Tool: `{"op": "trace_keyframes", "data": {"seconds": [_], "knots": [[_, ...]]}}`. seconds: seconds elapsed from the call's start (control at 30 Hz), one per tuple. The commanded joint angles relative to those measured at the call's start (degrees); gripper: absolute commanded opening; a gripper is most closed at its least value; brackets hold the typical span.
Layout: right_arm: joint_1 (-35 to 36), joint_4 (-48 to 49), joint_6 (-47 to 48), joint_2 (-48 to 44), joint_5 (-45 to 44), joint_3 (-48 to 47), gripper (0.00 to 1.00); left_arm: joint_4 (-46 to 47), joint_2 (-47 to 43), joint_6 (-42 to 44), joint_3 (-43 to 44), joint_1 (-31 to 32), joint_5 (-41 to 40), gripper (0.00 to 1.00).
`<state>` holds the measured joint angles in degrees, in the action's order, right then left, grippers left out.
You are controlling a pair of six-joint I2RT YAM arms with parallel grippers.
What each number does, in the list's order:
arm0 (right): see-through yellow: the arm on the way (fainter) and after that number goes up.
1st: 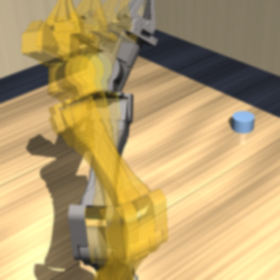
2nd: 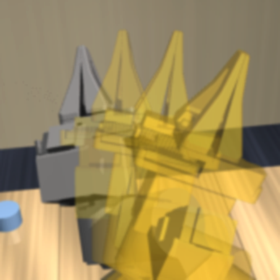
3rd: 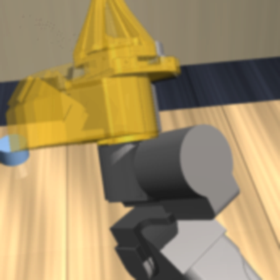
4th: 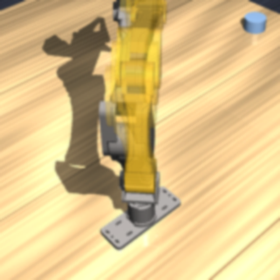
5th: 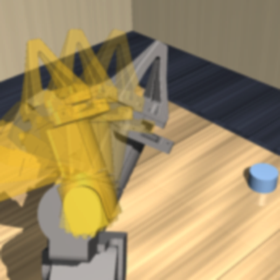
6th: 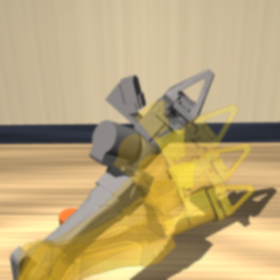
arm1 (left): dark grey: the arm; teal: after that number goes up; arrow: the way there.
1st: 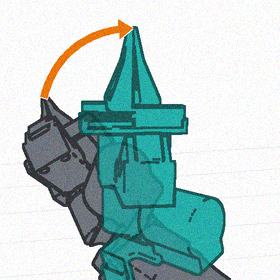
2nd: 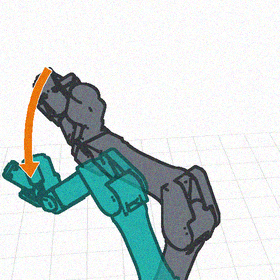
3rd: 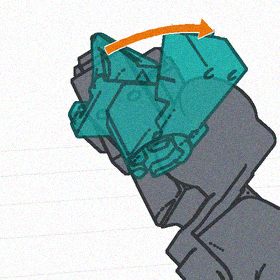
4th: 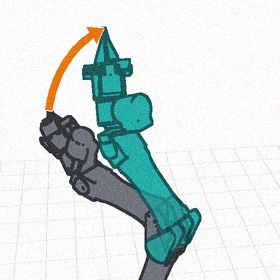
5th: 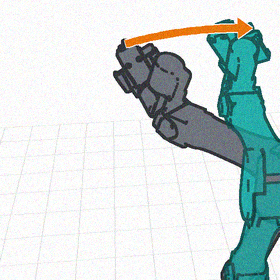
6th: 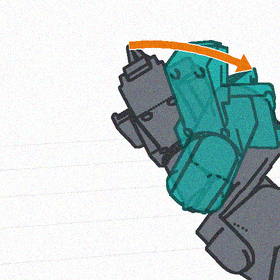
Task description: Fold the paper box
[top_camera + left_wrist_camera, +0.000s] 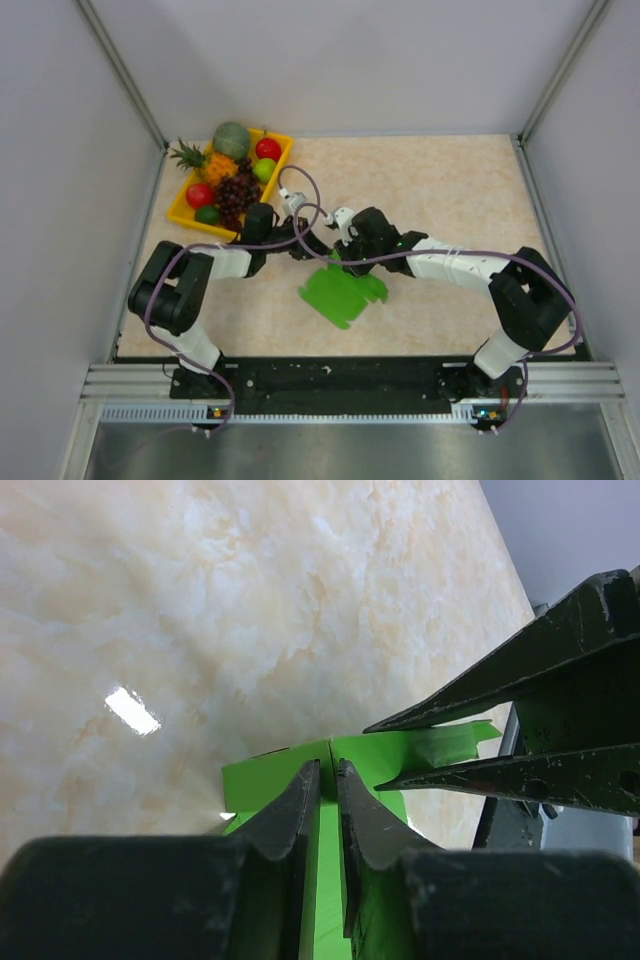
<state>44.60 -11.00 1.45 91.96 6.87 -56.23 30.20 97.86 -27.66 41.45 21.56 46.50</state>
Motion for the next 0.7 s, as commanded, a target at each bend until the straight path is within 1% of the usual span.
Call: {"op": "trace_keyframes", "data": {"seconds": [0.0,0.03,0.07,0.1,0.17,0.2,0.23,0.27,0.3,0.33,0.37,0.4,0.43,0.47,0.5,0.53,0.6,0.67], "knots": [[1.5,-0.9,0.3,-0.1,-2.7,0.9,0.24,-7.4,-1.0,2.5,-4.4,0.7,-5.7,0.18],[1.5,-0.9,0.0,0.0,-2.8,0.8,0.24,-7.3,-2.5,2.1,-4.5,0.7,-5.6,0.23],[1.5,-0.9,-0.2,0.0,-2.9,0.2,0.24,-7.4,-3.4,1.2,-4.5,0.7,-5.4,0.35],[1.6,-0.9,-0.4,0.0,-2.7,-0.1,0.24,-7.8,-5.6,0.9,-4.4,0.7,-5.3,0.41],[1.5,-1.0,-1.0,-0.4,-2.5,-1.0,0.27,-10.4,-8.2,0.3,-2.9,0.6,-6.3,0.48],[1.3,-1.2,-1.0,-0.6,-1.8,-1.2,0.28,-12.1,-11.1,0.4,-2.1,0.6,-7.0,0.52],[0.8,-1.2,-2.8,-1.2,-1.0,-1.2,0.29,-16.1,-12.9,0.8,-0.5,0.5,-8.1,0.54],[-1.0,-1.3,-3.4,-1.5,0.2,-1.2,0.3,-17.9,-14.4,1.5,0.2,0.5,-10.8,0.56],[-2.2,-1.3,-3.9,-1.8,5.0,-1.0,0.3,-20.0,-18.0,1.9,0.6,0.5,-12.6,0.58],[-3.7,-0.7,-5.5,-2.0,7.9,-0.8,0.31,-22.0,-19.8,2.2,1.4,0.5,-15.0,0.6],[-5.5,-0.6,-6.3,-1.5,11.1,-0.9,0.33,-25.9,-21.5,2.6,1.6,0.5,-17.1,0.61],[-8.9,-0.8,-7.1,-0.8,19.1,-1.3,0.33,-27.3,-24.5,2.7,1.6,0.4,-20.6,0.62],[-10.7,-0.9,-9.1,-0.2,23.0,-1.6,0.34,-28.1,-26.0,2.7,1.3,0.3,-21.8,0.64],[-12.3,-0.8,-10.1,1.4,26.1,-2.0,0.35,-29.0,-27.3,2.9,0.8,0.3,-22.5,0.65],[-15.2,-0.9,-10.9,2.3,33.0,-2.1,0.37,-29.0,-29.6,3.0,0.4,0.3,-22.6,0.66],[-16.3,-0.8,-12.4,3.2,36.0,-2.5,0.39,-29.2,-30.5,3.1,-0.2,0.3,-22.6,0.68],[-18.7,-0.6,-13.8,4.5,39.1,-2.7,0.41,-30.0,-31.9,3.7,-0.3,0.3,-21.9,0.69],[-19.5,-1.1,-14.9,4.7,38.7,-3.0,0.52,-30.3,-31.9,4.5,0.3,0.3,-19.5,0.7]]}}
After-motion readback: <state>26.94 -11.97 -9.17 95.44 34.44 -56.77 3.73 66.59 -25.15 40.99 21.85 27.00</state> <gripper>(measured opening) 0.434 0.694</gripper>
